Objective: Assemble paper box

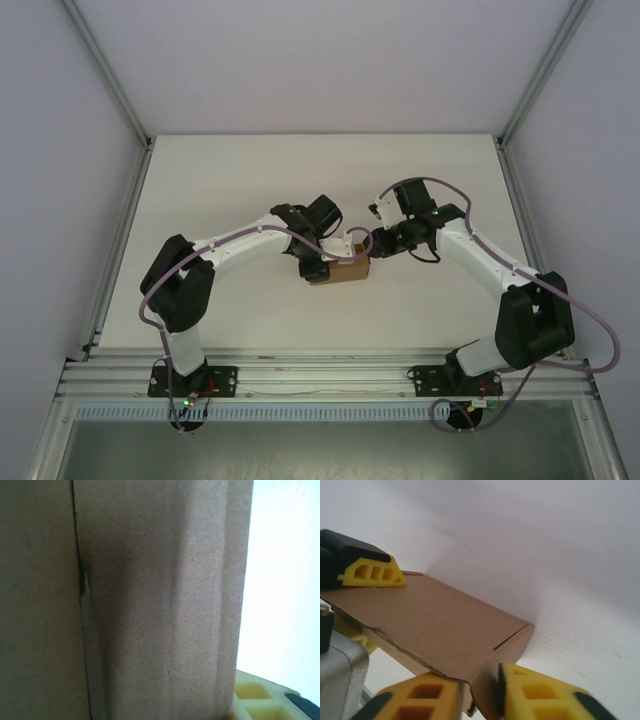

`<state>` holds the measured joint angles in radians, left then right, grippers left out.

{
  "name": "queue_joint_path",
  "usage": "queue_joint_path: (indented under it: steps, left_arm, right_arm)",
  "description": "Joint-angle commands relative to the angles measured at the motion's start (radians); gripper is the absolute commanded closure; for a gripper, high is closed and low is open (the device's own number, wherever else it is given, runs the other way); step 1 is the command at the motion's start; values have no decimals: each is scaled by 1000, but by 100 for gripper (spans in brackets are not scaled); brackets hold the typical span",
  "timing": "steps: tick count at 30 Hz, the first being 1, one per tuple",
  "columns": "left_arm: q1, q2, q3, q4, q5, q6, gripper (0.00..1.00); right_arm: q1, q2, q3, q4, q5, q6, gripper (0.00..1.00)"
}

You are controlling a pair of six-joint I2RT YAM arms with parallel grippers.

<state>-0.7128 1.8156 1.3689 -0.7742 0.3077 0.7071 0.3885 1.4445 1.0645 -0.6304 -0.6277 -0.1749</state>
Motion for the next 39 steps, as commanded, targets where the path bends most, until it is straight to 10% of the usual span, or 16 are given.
queue_joint_path:
  steps: [1, 12, 29, 39]
  left_arm:
    - [6, 0, -9, -10, 14, 6, 53]
    - [6, 11, 7, -2, 21, -14, 53]
    - [5, 8, -11, 42, 18, -59, 51]
    - [8, -10, -28, 49, 9, -67, 51]
  right_arm:
    - [7, -22, 26, 11, 34, 11, 78]
    - [32, -46, 32, 0, 75, 115, 100]
    - [138, -212, -304, 383, 379, 479, 100]
    - [152, -322, -507, 513, 406, 352, 100]
